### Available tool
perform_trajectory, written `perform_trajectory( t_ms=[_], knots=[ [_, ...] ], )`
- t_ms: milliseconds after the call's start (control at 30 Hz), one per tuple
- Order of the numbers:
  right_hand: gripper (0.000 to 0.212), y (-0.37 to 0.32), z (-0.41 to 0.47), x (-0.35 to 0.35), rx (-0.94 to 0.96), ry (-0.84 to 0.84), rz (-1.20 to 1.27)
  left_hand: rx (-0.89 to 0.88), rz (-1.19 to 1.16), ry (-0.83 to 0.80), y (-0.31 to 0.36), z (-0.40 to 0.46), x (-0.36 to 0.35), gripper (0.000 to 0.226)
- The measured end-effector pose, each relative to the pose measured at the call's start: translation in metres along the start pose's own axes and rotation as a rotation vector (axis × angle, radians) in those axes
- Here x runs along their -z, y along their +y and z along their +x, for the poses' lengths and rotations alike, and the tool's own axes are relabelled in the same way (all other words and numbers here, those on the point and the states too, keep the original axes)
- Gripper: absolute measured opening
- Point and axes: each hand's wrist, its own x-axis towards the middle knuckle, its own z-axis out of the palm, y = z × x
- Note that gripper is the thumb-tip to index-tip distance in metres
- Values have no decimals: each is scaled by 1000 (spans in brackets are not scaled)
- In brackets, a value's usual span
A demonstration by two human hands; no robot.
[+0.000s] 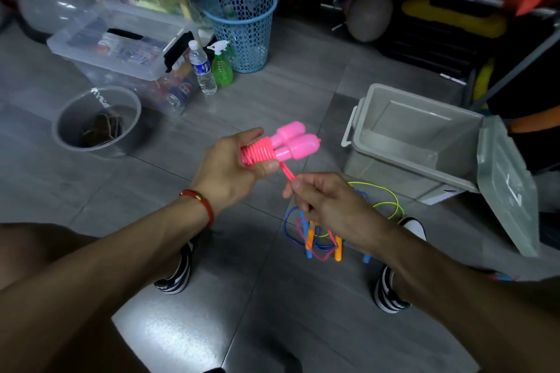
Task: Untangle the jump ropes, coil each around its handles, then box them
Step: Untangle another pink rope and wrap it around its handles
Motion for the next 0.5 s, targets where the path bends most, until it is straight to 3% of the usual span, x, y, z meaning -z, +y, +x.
perform_trajectory(
  t_ms=[167,267,333,367,500],
  knots=[
    [35,-18,-9,0,-64,49,-91,-221,466,44,5,-7,3,47],
    [25,-27,-16,8,67,70,-698,-275,707,36,12,-12,0,50],
    [19,-31,-21,15,217,97,-1068,-314,786,6,16,-16,-6,50],
    [18,-33,-23,20,273,118,-1138,-339,809,-18,17,-17,-9,50],
    [21,-43,-20,38,396,182,-1146,-451,741,-159,19,-22,-18,50]
  ],
)
